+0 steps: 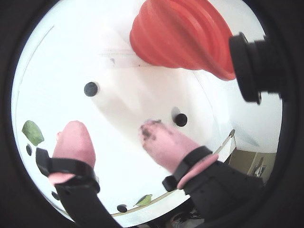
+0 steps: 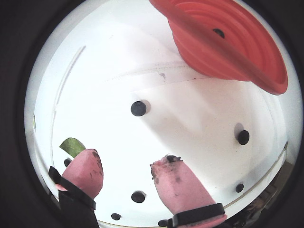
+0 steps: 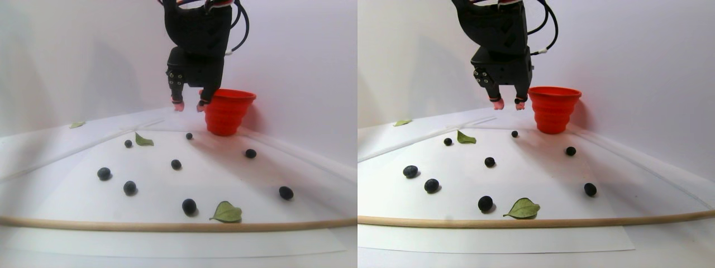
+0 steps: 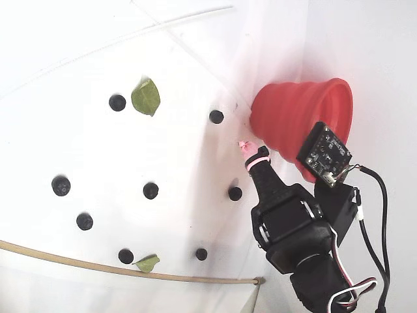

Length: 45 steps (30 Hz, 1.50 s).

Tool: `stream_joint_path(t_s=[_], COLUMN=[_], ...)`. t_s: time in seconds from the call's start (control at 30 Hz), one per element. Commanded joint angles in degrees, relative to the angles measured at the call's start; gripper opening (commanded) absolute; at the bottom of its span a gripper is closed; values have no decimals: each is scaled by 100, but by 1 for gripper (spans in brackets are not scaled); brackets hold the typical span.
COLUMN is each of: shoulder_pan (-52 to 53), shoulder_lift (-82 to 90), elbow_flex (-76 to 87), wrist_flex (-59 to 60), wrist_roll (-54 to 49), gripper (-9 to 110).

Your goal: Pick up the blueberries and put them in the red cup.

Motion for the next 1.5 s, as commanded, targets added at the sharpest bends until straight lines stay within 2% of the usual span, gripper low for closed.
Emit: stream_joint_path(t_s=[0.0, 0.43, 0.97, 1.47], shoulder_pan=[-26, -53, -132, -211], shoulder_lift=[-123, -1652, -2426, -3032], elbow_flex=[-360, -976, -1819, -2197], wrist_flex=[-343, -1151, -1450, -2030], wrist_roll=[-70, -132, 44, -255], gripper=[20, 20, 21, 21])
